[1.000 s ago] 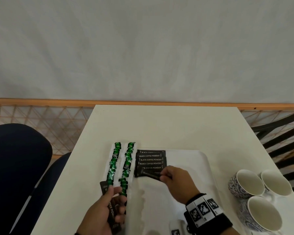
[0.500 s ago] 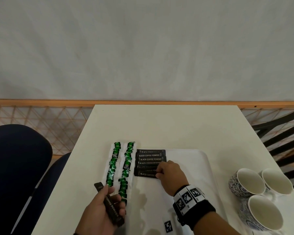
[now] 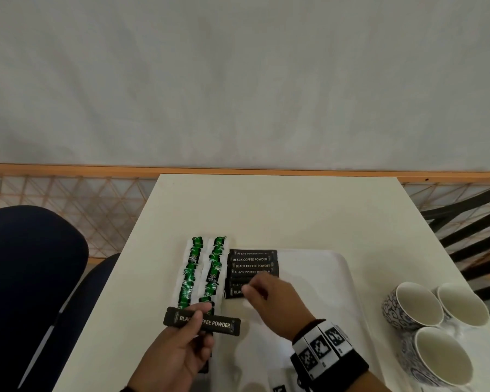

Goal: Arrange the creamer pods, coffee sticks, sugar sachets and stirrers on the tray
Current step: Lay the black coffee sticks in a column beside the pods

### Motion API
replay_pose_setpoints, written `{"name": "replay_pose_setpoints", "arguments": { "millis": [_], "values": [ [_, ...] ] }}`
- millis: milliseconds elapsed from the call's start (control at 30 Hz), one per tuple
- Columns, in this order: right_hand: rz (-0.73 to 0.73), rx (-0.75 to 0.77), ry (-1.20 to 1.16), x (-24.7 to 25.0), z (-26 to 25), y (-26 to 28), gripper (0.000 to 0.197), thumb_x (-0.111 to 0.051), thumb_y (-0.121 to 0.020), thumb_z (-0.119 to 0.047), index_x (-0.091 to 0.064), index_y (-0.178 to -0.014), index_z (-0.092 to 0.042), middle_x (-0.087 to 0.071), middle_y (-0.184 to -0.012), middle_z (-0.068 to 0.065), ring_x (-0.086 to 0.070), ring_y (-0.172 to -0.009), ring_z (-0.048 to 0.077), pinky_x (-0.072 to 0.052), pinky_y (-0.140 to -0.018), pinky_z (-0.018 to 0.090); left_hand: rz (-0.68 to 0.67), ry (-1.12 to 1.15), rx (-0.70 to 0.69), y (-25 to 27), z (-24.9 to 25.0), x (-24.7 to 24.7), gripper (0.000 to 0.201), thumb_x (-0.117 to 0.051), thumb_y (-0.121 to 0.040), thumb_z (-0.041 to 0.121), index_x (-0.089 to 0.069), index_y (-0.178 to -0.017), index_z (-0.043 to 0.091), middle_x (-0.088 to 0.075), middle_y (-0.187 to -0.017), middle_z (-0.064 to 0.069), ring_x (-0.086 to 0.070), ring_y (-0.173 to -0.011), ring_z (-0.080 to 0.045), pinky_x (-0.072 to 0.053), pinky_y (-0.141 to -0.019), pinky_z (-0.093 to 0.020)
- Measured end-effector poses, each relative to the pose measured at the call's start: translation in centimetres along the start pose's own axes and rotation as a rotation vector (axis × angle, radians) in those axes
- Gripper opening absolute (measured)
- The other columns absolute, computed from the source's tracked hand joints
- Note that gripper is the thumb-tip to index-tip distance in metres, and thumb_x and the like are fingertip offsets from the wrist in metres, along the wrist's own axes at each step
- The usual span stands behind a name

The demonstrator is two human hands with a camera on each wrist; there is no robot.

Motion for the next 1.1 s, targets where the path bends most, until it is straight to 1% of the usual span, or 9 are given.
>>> {"name": "replay_pose_setpoints", "arguments": {
  "millis": [67,133,233,300,600,733,900,1000,1100],
  "values": [
    [-0.197,0.008,-0.171,-1.5,-1.9,1.5,0.025,-0.05,-0.094,-0.049,-0.059,-0.087,-0.027,-0.068,-0.083,-0.002,-0.06,-0.071,0.003,-0.047,-0.068,0.016,-0.001,-0.017,0.004,0.0,-0.1,-0.1,0.018,-0.048,-0.095,0.005,-0.066,-0.1,0.005,-0.059,-0.055,-0.012,-0.055,-0.045,-0.018,-0.047,-0.039,-0.022],
    [-0.279,-0.001,-0.296,-2.2,-2.9,3.0,0.017,-0.059,-0.091,-0.042,-0.064,-0.089,-0.027,-0.069,-0.075,-0.003,-0.06,-0.064,0.0,-0.047,-0.063,0.012,-0.008,-0.034,0.011,0.1,-0.2,-0.2,0.017,-0.05,-0.093,0.003,-0.065,-0.101,0.004,-0.061,-0.058,-0.012,-0.057,-0.045,-0.018,-0.049,-0.04,-0.022],
    [-0.257,-0.028,-0.38,-2.2,-2.8,3.9,0.001,-0.066,-0.089,-0.025,-0.066,-0.087,-0.025,-0.063,-0.063,-0.009,-0.057,-0.057,-0.003,-0.042,-0.058,0.008,-0.034,-0.055,0.026,0.2,-0.6,-0.5,0.017,-0.052,-0.092,0.001,-0.065,-0.103,0.003,-0.061,-0.062,-0.015,-0.059,-0.047,-0.019,-0.05,-0.042,-0.023],
    [-0.25,-0.045,-0.402,-2.2,-2.3,4.1,0.006,-0.067,-0.087,-0.02,-0.065,-0.084,-0.025,-0.062,-0.062,-0.009,-0.057,-0.055,-0.002,-0.041,-0.058,0.009,-0.04,-0.055,0.042,0.3,-0.8,-0.5,0.017,-0.053,-0.091,0.001,-0.066,-0.102,0.002,-0.06,-0.062,-0.016,-0.059,-0.048,-0.02,-0.051,-0.043,-0.023],
    [-0.184,-0.075,-0.192,0.0,0.2,3.1,0.024,-0.068,-0.084,-0.02,-0.06,-0.069,-0.037,-0.058,-0.057,-0.011,-0.053,-0.056,-0.001,-0.042,-0.06,0.011,0.058,-0.02,0.011,0.3,-0.3,0.8,0.013,-0.054,-0.091,0.001,-0.065,-0.095,-0.004,-0.055,-0.058,-0.014,-0.058,-0.045,-0.021,-0.051,-0.04,-0.023],
    [-0.058,-0.155,-0.003,2.0,3.9,1.8,0.026,-0.065,-0.086,-0.024,-0.053,-0.068,-0.038,-0.06,-0.069,-0.012,-0.052,-0.067,0.0,-0.037,-0.06,0.012,0.102,-0.05,-0.008,0.1,-0.2,2.0,0.015,-0.053,-0.092,0.003,-0.064,-0.097,-0.006,-0.051,-0.063,-0.013,-0.055,-0.054,-0.023,-0.05,-0.039,-0.023],
    [-0.058,-0.225,0.105,1.0,6.4,0.5,0.025,-0.062,-0.088,-0.023,-0.051,-0.069,-0.035,-0.059,-0.087,-0.008,-0.053,-0.081,0.007,-0.035,-0.059,0.009,0.116,-0.057,0.016,0.2,-0.5,2.1,0.015,-0.054,-0.091,0.004,-0.063,-0.098,-0.007,-0.052,-0.064,-0.013,-0.053,-0.06,-0.026,-0.05,-0.039,-0.024],
    [-0.014,-0.215,0.111,0.5,6.1,-0.2,0.019,-0.061,-0.089,-0.023,-0.052,-0.076,-0.032,-0.049,-0.092,-0.006,-0.051,-0.085,0.01,-0.035,-0.064,0.01,0.124,-0.066,0.009,0.3,-0.3,2.1,0.015,-0.054,-0.091,0.004,-0.063,-0.097,-0.007,-0.052,-0.063,-0.013,-0.053,-0.058,-0.025,-0.049,-0.039,-0.024],
    [0.022,-0.211,0.102,0.2,5.8,-0.6,0.017,-0.06,-0.09,-0.023,-0.051,-0.078,-0.031,-0.048,-0.097,-0.003,-0.053,-0.087,0.014,-0.042,-0.074,0.018,0.132,-0.074,0.004,0.5,0.0,2.5,0.015,-0.053,-0.091,0.004,-0.064,-0.097,-0.006,-0.052,-0.061,-0.012,-0.055,-0.052,-0.023,-0.049,-0.038,-0.024]
  ]
}}
Point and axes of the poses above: each hand's wrist, its own y-axis away from the middle knuckle, its own x-axis out of the back of the hand, z = x × y, the point moved 10 cm from there along -y, towards the middle knuckle
